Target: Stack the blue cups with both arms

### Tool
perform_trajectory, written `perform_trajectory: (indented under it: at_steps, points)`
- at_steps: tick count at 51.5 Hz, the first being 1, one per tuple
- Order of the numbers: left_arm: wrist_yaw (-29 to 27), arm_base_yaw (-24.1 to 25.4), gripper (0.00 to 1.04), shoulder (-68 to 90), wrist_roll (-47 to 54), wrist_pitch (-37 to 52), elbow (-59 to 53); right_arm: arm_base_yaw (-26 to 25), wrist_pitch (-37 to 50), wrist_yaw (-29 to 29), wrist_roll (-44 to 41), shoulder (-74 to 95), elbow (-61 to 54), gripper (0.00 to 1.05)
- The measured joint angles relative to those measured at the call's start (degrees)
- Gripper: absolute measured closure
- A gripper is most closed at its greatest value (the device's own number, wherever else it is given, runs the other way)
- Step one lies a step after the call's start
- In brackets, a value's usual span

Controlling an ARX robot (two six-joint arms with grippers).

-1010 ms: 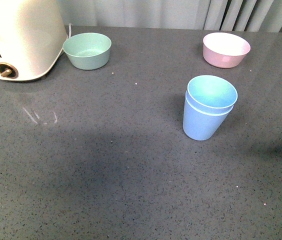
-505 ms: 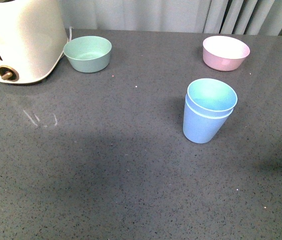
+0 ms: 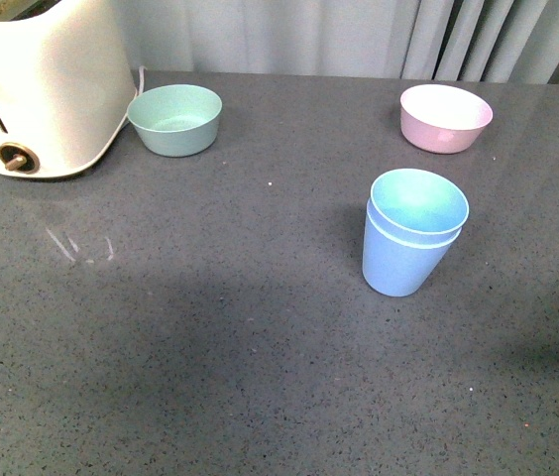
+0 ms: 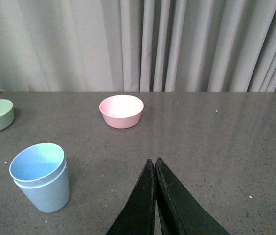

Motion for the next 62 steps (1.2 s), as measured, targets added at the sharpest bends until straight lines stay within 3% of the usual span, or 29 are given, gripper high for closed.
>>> perform_trajectory:
  at_steps: [4, 8, 23, 37, 47, 50, 62]
  points:
    - [0.0, 0.0, 0.09, 0.0, 0.0, 0.0, 0.0, 0.0, -1.4, 0.0, 0.0, -1.4, 0.0, 1.03]
    - [0.0, 0.0, 0.09, 0.0, 0.0, 0.0, 0.0, 0.0, -9.9, 0.1, 0.0, -7.8, 0.0, 1.03]
    - [0.0, 0.0, 0.09, 0.0, 0.0, 0.0, 0.0, 0.0, -10.8, 0.0, 0.0, -10.5, 0.0, 1.02]
    - [0.0, 0.0, 0.09, 0.0, 0.0, 0.0, 0.0, 0.0, -10.8, 0.0, 0.0, -10.5, 0.0, 0.43]
    - [0.0, 0.0, 0.09, 0.0, 0.0, 0.0, 0.0, 0.0, -10.8, 0.0, 0.0, -10.5, 0.0, 0.13]
    - [0.0, 0.0, 0.09, 0.0, 0.0, 0.0, 0.0, 0.0, -10.8, 0.0, 0.0, -10.5, 0.0, 0.08]
    - [0.0, 0.0, 0.09, 0.0, 0.0, 0.0, 0.0, 0.0, -10.8, 0.0, 0.0, -10.5, 0.0, 0.09]
